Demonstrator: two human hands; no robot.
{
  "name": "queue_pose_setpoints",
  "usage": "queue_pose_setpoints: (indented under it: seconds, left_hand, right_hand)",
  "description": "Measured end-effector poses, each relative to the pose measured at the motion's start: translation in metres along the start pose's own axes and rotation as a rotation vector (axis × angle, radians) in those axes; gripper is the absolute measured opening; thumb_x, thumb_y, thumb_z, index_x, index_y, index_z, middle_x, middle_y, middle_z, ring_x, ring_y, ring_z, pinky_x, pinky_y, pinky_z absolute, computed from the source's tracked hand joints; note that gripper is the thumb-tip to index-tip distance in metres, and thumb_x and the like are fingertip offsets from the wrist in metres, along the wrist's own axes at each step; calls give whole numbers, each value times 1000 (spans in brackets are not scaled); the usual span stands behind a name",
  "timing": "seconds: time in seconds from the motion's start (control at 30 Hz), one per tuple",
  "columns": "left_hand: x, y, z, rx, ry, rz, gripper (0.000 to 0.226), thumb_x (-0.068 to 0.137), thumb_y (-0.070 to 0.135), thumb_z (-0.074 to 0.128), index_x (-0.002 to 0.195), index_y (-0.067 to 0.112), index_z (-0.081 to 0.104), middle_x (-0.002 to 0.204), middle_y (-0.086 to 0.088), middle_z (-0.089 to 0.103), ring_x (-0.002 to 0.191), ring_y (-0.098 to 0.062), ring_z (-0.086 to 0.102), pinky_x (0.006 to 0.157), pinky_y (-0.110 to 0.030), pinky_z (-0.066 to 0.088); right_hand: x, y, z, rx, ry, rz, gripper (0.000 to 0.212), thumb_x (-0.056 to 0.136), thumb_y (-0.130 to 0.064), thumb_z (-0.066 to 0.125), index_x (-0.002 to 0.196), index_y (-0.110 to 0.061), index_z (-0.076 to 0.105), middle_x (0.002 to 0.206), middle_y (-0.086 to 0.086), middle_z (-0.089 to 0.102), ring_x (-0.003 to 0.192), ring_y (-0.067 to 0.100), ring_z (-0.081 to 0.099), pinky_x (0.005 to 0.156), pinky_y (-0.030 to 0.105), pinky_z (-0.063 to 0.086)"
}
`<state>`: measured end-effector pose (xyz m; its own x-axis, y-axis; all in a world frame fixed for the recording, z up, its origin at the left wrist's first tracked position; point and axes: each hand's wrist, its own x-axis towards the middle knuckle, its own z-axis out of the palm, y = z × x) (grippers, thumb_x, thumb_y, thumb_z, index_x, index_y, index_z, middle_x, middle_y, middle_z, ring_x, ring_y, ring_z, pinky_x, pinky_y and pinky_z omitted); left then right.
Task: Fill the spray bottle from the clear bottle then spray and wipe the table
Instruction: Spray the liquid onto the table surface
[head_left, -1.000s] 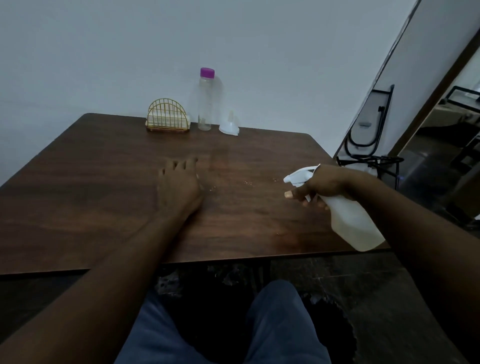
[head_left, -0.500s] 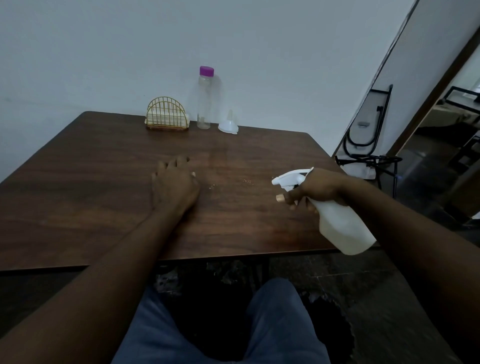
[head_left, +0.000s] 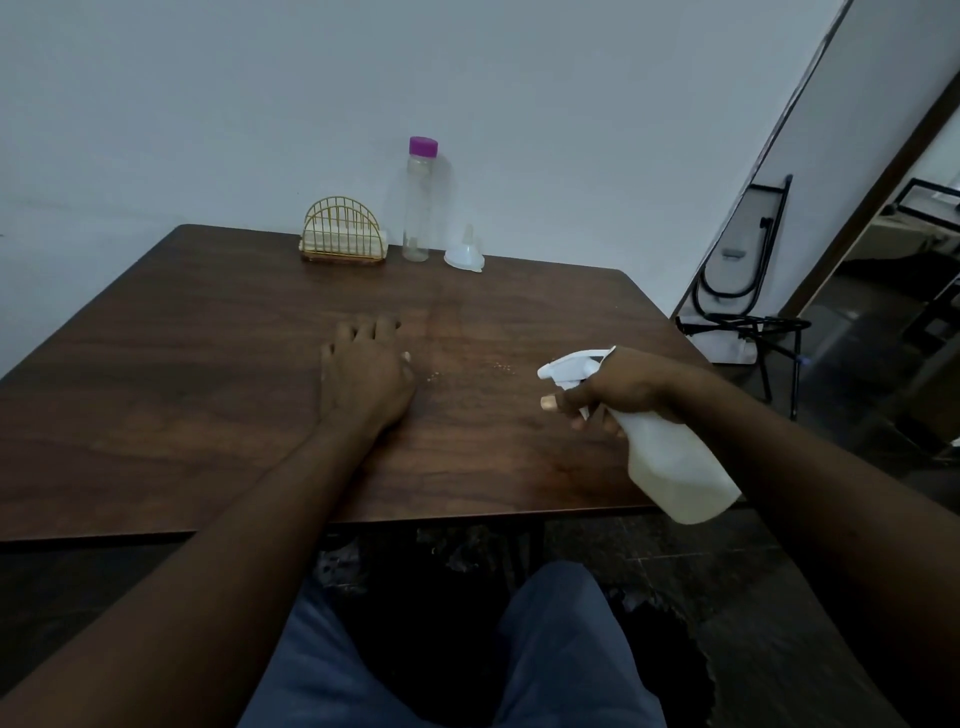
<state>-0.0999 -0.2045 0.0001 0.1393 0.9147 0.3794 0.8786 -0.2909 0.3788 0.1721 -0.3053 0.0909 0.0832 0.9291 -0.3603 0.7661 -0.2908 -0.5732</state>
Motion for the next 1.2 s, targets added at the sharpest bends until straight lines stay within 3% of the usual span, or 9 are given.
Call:
queue_pose_setpoints:
  seconds: [0.13,0.2,0.37,0.5,0.73,0.83,0.93,1.07,1.2]
  left_hand:
    - [-1,0,1,-1,-4,5,44,98,33,56,139,19,52,139,-9,61,131,-32,45,102,-51,40]
    - [0,0,1,-8,-12,14,45,98,34,56,139,19,51,139,-8,61,131,-32,45,103,-50,40]
    - [5,4,-1,-97,-10,11,46,98,37,58,141,20,51,139,-3,61,134,-28,45,104,-50,40]
    - [13,9,-1,-204,40,-34,43,98,37,60,137,20,54,133,1,63,133,-26,46,101,-48,42]
    - [35,11,12,-226,45,-47,42,99,45,57,136,23,54,131,5,64,129,-23,48,100,-47,45]
    - [46,10,18,-245,40,-44,44,100,47,55,138,25,54,132,6,63,130,-22,48,102,-47,44]
    - [54,10,24,-244,35,-35,45,99,49,55,138,26,54,131,6,63,129,-21,49,102,-46,45]
    - [62,11,28,-270,47,-34,42,98,48,57,134,26,56,126,7,65,124,-21,51,101,-46,46]
    - [65,9,30,-283,47,-44,43,98,49,57,134,25,56,125,7,65,123,-21,52,101,-47,46]
  right_hand:
    - [0,-4,-4,210,54,-123,22,84,-43,85,103,-49,76,87,7,79,56,13,59,53,27,52]
    - [1,-10,-12,368,117,-186,22,83,-42,87,99,-53,78,91,11,79,59,16,60,52,28,52]
    - [13,-27,-29,622,263,-332,44,83,-42,86,123,-32,72,95,11,80,63,20,62,54,28,52]
    - [31,-36,-28,672,384,-360,35,93,-42,79,113,-13,75,99,9,80,60,17,62,61,32,52]
    - [69,-46,-27,820,512,-367,40,97,-42,74,121,-10,74,103,9,80,63,15,64,61,29,57]
    - [83,-48,-34,828,512,-377,39,99,-39,72,128,-14,71,104,8,81,64,19,65,62,30,58]
    - [92,-49,-44,764,485,-374,32,101,-39,68,118,-12,74,104,5,81,66,22,69,65,32,60]
    - [101,-50,-52,782,435,-347,33,103,-37,66,115,-7,74,107,9,81,86,32,77,73,36,61]
    - [105,-49,-58,687,368,-327,37,103,-37,67,113,-2,73,106,14,80,90,33,77,67,34,61]
